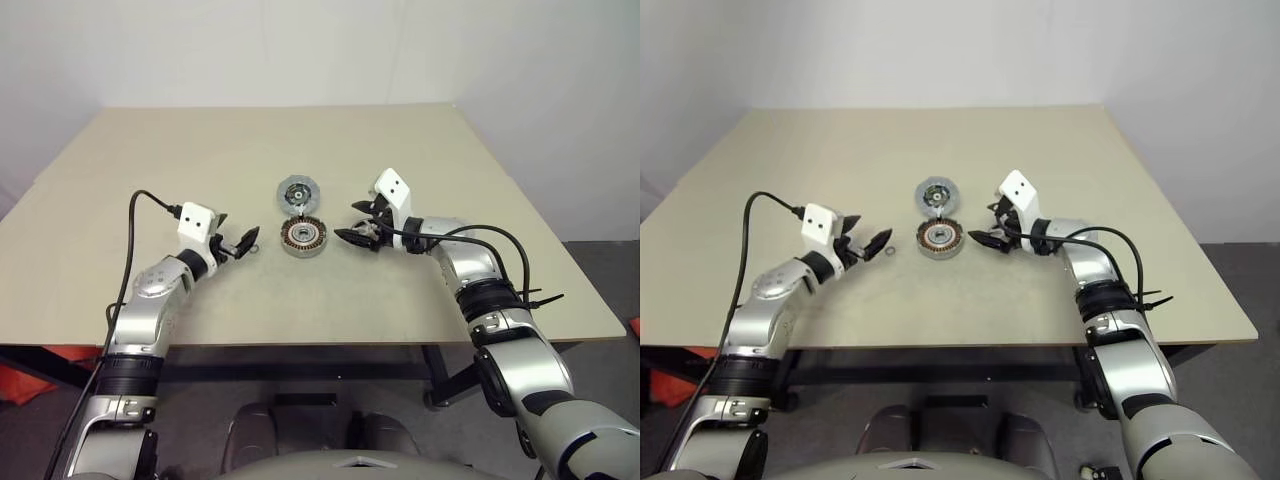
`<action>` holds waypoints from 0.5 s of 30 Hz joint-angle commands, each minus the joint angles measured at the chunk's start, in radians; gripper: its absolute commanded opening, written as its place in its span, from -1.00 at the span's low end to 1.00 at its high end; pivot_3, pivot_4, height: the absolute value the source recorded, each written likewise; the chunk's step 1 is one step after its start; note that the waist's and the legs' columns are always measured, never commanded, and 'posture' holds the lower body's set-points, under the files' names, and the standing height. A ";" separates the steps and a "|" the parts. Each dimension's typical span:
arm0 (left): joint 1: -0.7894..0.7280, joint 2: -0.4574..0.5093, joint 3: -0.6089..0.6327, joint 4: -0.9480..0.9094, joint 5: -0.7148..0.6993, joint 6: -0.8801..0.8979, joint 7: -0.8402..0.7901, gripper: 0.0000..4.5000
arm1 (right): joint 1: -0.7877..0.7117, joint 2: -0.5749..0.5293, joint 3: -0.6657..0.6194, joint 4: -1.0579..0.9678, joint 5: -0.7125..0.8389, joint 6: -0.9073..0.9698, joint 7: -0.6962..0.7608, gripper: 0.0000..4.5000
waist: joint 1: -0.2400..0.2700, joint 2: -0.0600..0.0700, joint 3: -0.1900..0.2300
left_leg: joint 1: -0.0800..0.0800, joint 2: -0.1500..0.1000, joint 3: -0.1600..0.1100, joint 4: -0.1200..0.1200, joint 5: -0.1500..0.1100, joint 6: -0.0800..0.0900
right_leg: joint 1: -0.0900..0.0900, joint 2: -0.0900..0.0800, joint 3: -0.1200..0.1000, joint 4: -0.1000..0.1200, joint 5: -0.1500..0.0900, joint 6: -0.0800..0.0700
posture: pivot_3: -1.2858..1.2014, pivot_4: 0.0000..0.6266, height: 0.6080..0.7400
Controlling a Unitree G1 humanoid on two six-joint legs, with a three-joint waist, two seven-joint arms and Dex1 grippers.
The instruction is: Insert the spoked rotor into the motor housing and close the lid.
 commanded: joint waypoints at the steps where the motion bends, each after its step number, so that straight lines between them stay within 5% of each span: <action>1: -0.003 -0.006 -0.005 -0.007 0.007 -0.018 -0.005 0.93 | -0.034 -0.003 -0.018 -0.018 0.013 -0.014 -0.002 0.85 | 0.000 0.000 0.000 | 0.000 0.000 0.000 0.000 0.000 0.000 | 0.000 0.000 0.000 0.000 0.000 0.000 | 0.03 -1.00 1.00; 15: -0.028 -0.035 -0.052 0.140 0.078 -0.105 -0.019 0.93 | -0.031 -0.003 -0.017 -0.021 0.010 -0.017 -0.005 0.85 | 0.000 0.000 0.000 | 0.000 0.000 0.000 0.000 0.000 0.000 | 0.000 0.000 0.000 0.000 0.000 0.000 | 0.03 -1.00 1.00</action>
